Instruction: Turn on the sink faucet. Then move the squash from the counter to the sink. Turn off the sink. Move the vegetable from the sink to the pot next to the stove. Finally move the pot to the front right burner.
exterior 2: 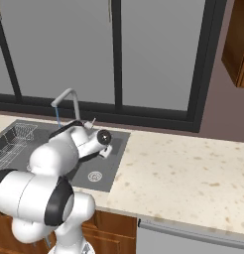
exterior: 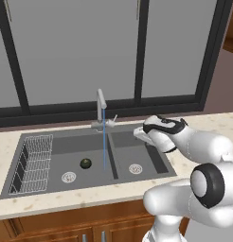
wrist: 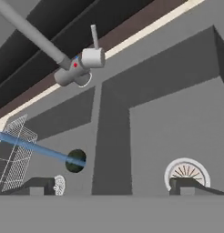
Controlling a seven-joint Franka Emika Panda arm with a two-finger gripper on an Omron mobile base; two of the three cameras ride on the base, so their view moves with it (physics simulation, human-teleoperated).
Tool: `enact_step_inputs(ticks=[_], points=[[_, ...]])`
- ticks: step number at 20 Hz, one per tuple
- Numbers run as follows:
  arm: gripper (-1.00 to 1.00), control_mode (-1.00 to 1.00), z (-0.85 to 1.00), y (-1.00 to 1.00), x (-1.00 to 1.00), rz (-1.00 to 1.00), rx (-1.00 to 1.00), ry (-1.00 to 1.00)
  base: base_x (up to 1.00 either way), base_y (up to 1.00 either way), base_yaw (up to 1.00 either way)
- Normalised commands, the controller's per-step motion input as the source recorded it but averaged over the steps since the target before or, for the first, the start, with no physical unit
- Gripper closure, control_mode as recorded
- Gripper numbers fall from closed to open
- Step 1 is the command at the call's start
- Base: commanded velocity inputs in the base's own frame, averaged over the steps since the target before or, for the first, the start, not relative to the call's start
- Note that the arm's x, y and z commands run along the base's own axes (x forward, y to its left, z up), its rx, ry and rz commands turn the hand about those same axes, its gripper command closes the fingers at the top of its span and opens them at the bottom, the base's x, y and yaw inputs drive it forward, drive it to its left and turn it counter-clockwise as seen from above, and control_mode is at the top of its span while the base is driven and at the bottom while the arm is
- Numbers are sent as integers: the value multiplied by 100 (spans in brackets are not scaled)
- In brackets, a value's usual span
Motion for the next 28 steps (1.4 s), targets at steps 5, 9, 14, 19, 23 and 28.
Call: enact_step_inputs(ticks=[5,9,14,19,23,28], points=[[-100,-100,54,-7,-2,26,0,-31,0,0,0],[-100,-100,48,0,0,27,0,-26,0,0,0],[-100,-100,18,-3,1,27,0,-23,0,0,0],[-100,-100,4,-8,1,9,0,-15,0,0,0],[-100,-100,2,10,24,11,0,-32,0,0,0],[-100,-100,-5,16,22,10,0,-33,0,0,0]])
